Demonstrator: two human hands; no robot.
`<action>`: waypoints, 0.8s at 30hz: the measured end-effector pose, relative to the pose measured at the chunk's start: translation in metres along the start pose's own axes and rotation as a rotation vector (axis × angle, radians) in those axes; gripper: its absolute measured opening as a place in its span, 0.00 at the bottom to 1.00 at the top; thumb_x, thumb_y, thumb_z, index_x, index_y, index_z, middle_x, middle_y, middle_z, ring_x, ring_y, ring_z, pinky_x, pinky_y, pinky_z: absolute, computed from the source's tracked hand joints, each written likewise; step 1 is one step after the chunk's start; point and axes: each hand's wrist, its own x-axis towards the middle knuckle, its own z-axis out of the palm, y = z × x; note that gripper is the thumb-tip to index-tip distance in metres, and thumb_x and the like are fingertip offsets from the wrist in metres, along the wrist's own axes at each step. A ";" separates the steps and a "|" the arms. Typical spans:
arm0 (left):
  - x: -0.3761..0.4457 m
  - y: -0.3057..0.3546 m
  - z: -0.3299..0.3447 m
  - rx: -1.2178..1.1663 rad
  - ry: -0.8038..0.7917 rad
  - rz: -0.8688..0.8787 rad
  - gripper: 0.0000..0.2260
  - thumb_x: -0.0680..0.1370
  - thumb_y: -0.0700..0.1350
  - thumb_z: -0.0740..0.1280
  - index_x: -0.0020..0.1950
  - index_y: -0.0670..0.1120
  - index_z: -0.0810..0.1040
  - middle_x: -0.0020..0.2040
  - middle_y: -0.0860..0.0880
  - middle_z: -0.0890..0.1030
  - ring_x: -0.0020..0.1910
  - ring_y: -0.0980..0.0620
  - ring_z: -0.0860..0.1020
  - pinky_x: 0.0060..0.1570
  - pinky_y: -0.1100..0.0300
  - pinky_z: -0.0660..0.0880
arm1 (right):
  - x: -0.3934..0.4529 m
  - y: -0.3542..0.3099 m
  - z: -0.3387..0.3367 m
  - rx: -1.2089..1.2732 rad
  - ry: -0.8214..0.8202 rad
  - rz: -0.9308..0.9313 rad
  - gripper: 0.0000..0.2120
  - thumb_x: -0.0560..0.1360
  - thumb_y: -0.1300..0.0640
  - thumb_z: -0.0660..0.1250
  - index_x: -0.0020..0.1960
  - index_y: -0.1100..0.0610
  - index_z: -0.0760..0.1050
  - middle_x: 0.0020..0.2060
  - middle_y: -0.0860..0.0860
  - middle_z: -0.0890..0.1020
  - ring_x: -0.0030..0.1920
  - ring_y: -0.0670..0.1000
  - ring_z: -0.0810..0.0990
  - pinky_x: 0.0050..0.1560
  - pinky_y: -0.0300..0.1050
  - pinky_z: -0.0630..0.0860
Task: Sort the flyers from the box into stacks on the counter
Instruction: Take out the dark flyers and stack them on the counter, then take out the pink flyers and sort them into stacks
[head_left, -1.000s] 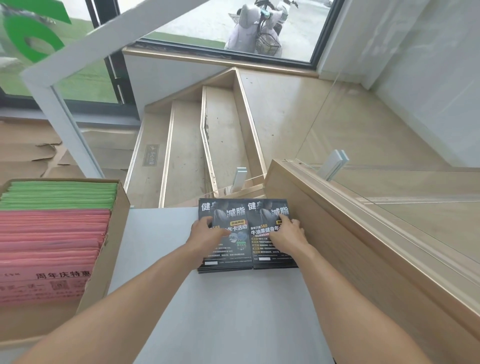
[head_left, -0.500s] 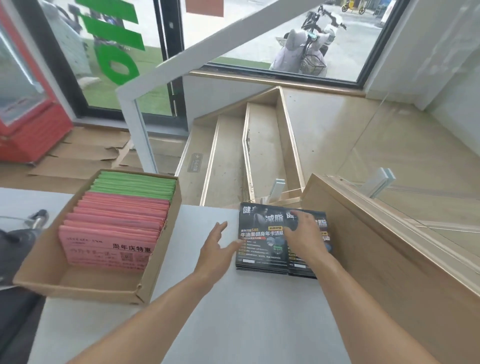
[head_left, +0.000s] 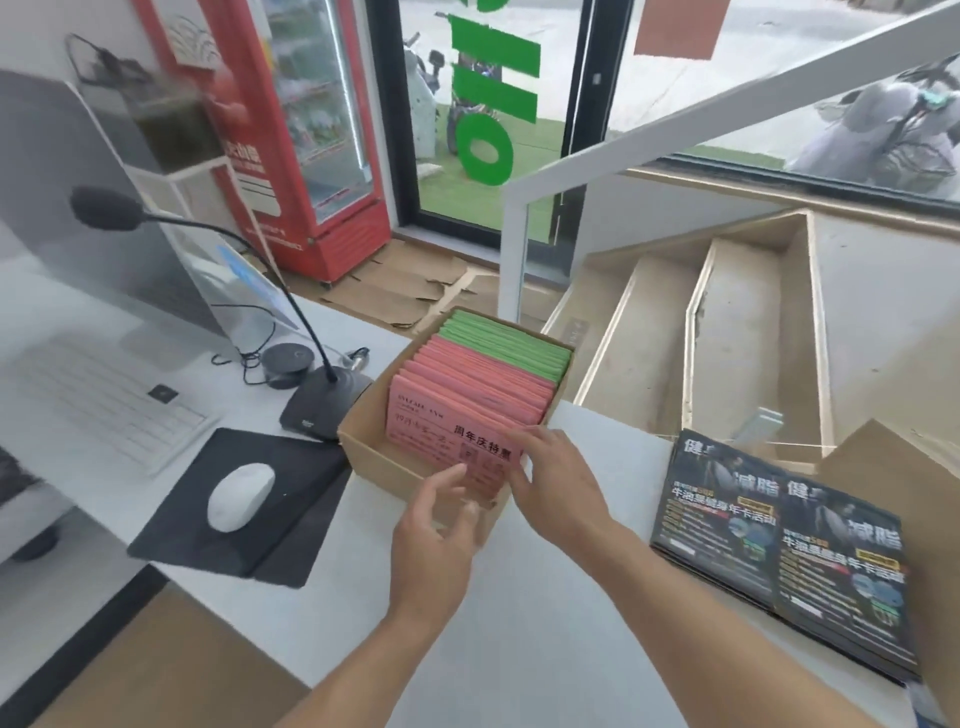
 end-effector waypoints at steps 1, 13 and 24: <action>0.000 -0.003 -0.008 0.008 0.025 -0.016 0.18 0.79 0.41 0.71 0.61 0.63 0.78 0.55 0.64 0.81 0.58 0.60 0.79 0.47 0.75 0.72 | 0.007 -0.010 0.004 -0.033 -0.031 -0.030 0.21 0.82 0.56 0.61 0.75 0.50 0.71 0.70 0.47 0.75 0.71 0.51 0.68 0.71 0.43 0.62; 0.095 -0.022 -0.068 0.338 -0.102 0.357 0.18 0.79 0.38 0.68 0.68 0.51 0.77 0.70 0.58 0.74 0.75 0.59 0.66 0.75 0.57 0.62 | 0.043 -0.056 0.060 -0.345 -0.073 0.195 0.31 0.78 0.52 0.60 0.80 0.56 0.58 0.77 0.52 0.64 0.75 0.56 0.62 0.76 0.53 0.57; 0.196 -0.042 -0.065 0.717 -0.450 0.572 0.22 0.83 0.50 0.62 0.78 0.53 0.67 0.77 0.56 0.68 0.80 0.55 0.57 0.80 0.54 0.48 | 0.036 -0.049 0.078 -0.271 0.212 0.181 0.18 0.72 0.60 0.71 0.60 0.49 0.81 0.67 0.47 0.78 0.68 0.53 0.73 0.67 0.51 0.69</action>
